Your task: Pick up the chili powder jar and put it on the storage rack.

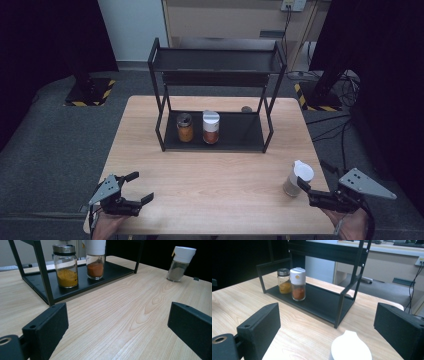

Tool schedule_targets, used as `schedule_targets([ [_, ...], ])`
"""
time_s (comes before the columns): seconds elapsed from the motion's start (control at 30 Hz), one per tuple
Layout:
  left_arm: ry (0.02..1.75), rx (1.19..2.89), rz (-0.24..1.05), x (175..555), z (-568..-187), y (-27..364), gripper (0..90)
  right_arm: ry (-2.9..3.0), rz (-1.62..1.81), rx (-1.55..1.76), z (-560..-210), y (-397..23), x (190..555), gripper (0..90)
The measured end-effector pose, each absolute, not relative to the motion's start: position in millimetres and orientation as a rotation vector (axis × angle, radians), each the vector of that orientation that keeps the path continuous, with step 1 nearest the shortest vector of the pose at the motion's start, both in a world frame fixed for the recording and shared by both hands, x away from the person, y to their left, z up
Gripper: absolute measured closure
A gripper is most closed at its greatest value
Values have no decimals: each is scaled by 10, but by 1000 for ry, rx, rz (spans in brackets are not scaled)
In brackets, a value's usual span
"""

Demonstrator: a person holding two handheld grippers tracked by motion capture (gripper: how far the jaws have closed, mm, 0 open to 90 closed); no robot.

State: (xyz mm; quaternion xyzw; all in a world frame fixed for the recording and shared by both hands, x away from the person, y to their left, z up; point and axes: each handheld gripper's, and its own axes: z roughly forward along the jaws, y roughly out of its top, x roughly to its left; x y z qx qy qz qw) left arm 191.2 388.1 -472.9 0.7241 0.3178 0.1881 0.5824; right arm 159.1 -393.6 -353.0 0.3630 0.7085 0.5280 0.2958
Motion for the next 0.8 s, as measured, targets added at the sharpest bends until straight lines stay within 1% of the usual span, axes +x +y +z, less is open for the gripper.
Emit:
schedule_targets([
  [0.4, 740, 1694, 439, 1915, -4728, 3878, 23, 1867, 1383, 1018, -3715, -3975, 1481, 68],
  [0.8, 738, 1693, 438, 1916, -4730, 3880, 23, 1869, 1352, 1058, -3979, -3922, 1429, 69],
])
